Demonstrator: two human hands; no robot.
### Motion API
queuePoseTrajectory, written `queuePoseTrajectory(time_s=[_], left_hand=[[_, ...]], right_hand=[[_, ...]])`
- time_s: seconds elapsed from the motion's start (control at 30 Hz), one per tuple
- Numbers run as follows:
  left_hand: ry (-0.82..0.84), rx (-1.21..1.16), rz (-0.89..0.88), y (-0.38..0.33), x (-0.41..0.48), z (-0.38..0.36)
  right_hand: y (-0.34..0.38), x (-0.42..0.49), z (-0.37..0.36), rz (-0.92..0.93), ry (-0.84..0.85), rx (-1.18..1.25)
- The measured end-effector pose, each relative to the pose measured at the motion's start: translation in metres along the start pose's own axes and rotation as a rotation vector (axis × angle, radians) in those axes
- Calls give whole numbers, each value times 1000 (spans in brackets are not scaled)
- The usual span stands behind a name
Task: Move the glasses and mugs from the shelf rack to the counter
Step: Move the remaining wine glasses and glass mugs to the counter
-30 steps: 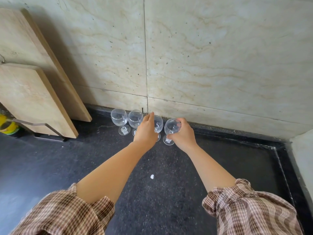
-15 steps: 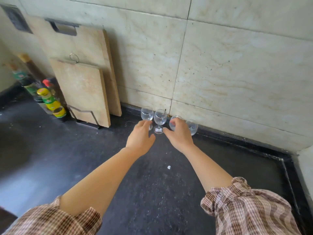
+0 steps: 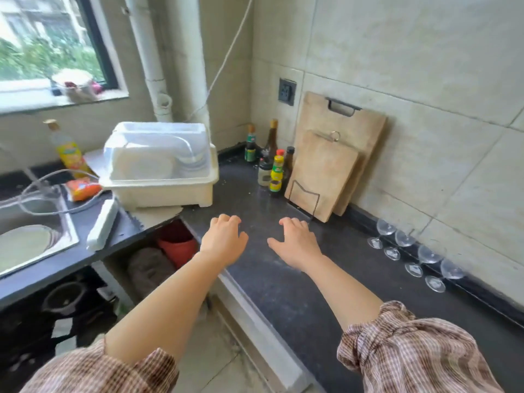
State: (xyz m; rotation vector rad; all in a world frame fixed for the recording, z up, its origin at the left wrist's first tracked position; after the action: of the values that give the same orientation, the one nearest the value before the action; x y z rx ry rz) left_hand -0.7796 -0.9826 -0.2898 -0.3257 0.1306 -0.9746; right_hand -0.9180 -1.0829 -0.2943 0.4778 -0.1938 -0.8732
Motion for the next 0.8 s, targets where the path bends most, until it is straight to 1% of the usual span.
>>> queuePoseTrajectory(time_s=[0.13,0.27,0.5,0.67,0.8], left_hand=[[-111,33,114,109,-67,61],[-188,89,256,214,-136,123],[-346,221,474,359,-231,223],[-410,238,622,458,-283,285],[-423,274,740,543,-319,327]], right_hand=[[119,-25,-46,167,67,-108],[239,-53,-91,354,77,-182],[434,-94,-158,675,125,-168],[564,-116,-205,868,146,-184],[670,-130,-252,995,160,-156]])
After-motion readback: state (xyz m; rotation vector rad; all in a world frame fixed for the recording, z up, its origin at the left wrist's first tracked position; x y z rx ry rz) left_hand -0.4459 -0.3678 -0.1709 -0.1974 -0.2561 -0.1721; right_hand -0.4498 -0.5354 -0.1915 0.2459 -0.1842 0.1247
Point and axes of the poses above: each hand's wrist, its own x-axis towards the middle knuckle, its own z-axis out of the back of the hand, y = z × x, the point moved 1 cm from there along x, towards the middle knuckle, and after that the axes turned 5 degrees about x, right-handed, at the moved point
